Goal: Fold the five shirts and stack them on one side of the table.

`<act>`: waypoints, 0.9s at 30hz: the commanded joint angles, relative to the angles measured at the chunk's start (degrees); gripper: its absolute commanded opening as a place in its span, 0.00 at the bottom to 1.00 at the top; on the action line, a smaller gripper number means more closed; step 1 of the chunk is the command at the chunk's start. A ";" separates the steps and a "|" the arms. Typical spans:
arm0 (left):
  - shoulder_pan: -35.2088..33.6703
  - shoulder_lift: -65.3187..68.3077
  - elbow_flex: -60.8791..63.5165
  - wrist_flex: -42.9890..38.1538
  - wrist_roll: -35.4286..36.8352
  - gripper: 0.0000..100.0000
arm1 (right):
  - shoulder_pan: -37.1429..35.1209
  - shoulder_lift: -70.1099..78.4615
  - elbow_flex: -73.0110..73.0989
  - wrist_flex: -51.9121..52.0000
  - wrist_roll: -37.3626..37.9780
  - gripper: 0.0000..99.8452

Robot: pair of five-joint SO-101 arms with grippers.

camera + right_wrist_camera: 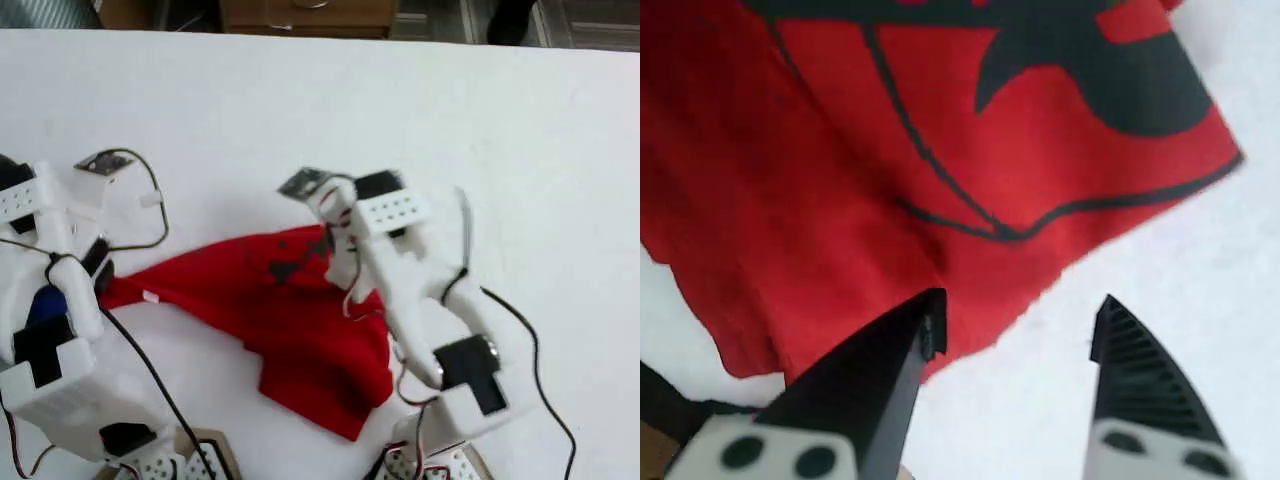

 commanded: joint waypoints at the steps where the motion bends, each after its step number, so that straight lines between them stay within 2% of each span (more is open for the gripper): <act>1: 0.70 -0.35 -0.40 -0.35 0.09 0.03 | -3.65 4.53 0.35 -5.85 -5.80 0.27; 3: 0.62 -0.35 -0.48 -0.26 0.09 0.03 | -4.97 8.40 0.35 -8.04 -6.42 0.27; 5: 0.62 -0.35 -0.57 -0.18 0.09 0.03 | -5.32 12.00 -0.44 -9.36 -6.42 0.22; 8: 0.62 -0.35 -0.57 -0.35 0.09 0.03 | -3.65 16.92 -6.51 -9.71 -6.77 0.01; 10: 0.62 -0.35 -0.57 -0.44 0.09 0.03 | -1.01 19.65 -12.57 -8.92 -6.77 0.04; 12: 0.70 -0.35 -0.57 -1.05 0.09 0.03 | 2.07 22.11 -20.31 -8.75 -6.77 0.01; 16: 2.46 -0.35 -0.48 -5.19 0.79 0.03 | 6.81 28.44 -40.00 -9.01 -6.33 0.02; 23: 8.35 -0.35 -0.57 -15.12 9.93 0.03 | 7.34 45.67 -77.63 -8.48 -6.51 0.02; 25: 8.79 -0.62 -0.57 -16.44 11.78 0.03 | 7.34 49.89 -85.01 -4.62 -6.51 0.02; 27: 8.79 -0.79 -0.57 -17.23 12.84 0.03 | 7.34 52.88 -91.08 2.51 -6.68 0.08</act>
